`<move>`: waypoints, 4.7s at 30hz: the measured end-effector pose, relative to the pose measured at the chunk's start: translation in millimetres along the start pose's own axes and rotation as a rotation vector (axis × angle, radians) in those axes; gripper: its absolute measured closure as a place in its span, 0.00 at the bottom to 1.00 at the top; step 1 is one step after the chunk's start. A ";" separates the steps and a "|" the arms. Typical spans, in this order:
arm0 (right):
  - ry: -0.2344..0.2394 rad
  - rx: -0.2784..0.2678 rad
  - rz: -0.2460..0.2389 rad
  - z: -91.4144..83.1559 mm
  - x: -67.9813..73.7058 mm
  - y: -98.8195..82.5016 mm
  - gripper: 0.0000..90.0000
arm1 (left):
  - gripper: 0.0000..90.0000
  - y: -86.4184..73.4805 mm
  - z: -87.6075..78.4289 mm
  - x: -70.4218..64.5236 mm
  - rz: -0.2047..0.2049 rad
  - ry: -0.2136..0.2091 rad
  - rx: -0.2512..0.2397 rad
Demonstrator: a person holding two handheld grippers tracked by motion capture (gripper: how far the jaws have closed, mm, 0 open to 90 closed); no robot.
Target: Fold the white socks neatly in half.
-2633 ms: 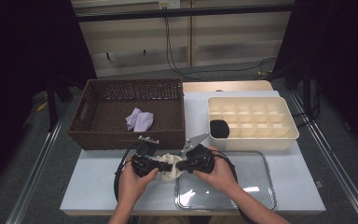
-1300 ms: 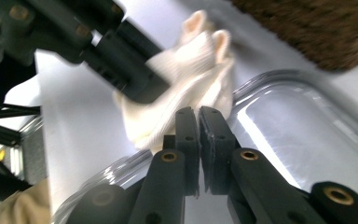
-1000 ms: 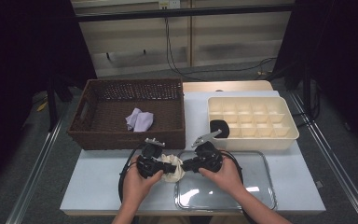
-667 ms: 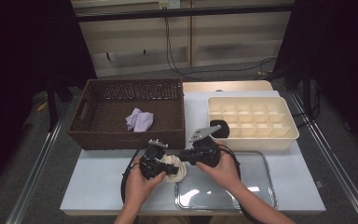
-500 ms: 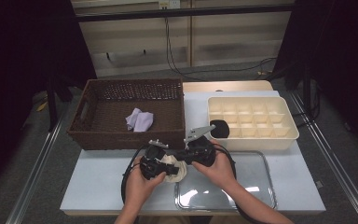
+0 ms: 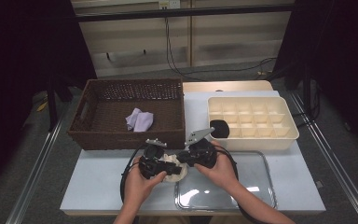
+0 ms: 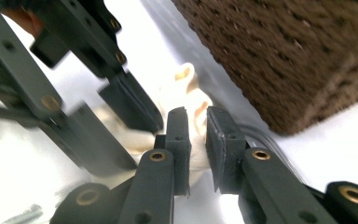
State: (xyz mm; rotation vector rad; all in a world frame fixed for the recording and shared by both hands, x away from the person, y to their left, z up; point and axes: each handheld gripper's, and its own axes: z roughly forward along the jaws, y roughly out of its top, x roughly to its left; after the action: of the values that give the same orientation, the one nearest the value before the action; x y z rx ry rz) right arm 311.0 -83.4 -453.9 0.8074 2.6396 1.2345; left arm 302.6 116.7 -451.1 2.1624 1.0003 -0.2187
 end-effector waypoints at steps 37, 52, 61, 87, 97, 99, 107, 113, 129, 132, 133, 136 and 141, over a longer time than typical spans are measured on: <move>0.003 0.025 -0.047 -1.9 -1.0 -14.2 0.88 | 0.75 0.9 -4.4 3.7 -0.047 -0.001 -0.042; 0.005 0.025 -0.044 -0.7 -0.8 -14.3 0.88 | 0.70 1.6 -13.7 6.0 -0.060 0.029 -0.048; 0.007 0.031 -0.043 -0.5 -0.8 -14.1 0.88 | 0.91 3.4 -6.5 -1.0 0.001 0.057 -0.008; -0.042 -0.020 0.018 -18.0 -3.4 -3.1 0.84 | 0.93 1.9 17.1 -18.1 0.052 0.003 0.010; 0.003 0.017 0.006 -4.3 1.1 -5.2 0.87 | 0.87 1.8 15.2 -19.2 0.032 -0.005 0.001; 0.017 0.021 0.029 -0.9 -1.6 -11.0 0.90 | 0.81 2.6 12.2 -18.4 0.027 -0.008 -0.004; 0.017 0.015 0.042 -0.7 -2.8 -14.9 0.91 | 0.72 4.6 -11.9 -10.8 -0.002 0.027 -0.046; 0.012 0.010 0.033 -0.3 -1.8 -16.5 0.91 | 0.66 1.2 -24.6 4.7 -0.040 0.078 -0.071; 0.001 -0.006 0.034 -0.7 -0.4 -21.3 0.90 | 0.61 -10.9 1.1 21.4 -0.087 0.072 0.010; -0.003 -0.007 0.034 -1.3 0.2 -22.0 0.90 | 0.62 -11.1 2.6 20.7 -0.090 0.066 0.000; -0.007 -0.007 0.036 -1.3 0.5 -22.2 0.89 | 0.63 -11.2 3.5 19.7 -0.091 0.067 -0.005; -0.006 -0.008 0.034 -0.6 0.3 -22.3 0.89 | 0.68 -11.3 5.7 17.4 -0.070 0.073 -0.002; -0.011 0.000 0.025 -0.5 1.0 -20.2 0.86 | 0.84 -11.4 7.6 14.1 -0.053 0.062 0.016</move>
State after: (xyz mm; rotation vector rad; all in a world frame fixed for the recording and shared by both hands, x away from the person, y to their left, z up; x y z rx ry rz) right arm 301.6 -93.9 -468.4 0.8465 2.6292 1.2324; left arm 305.1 124.7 -468.8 2.1704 1.0948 -0.1866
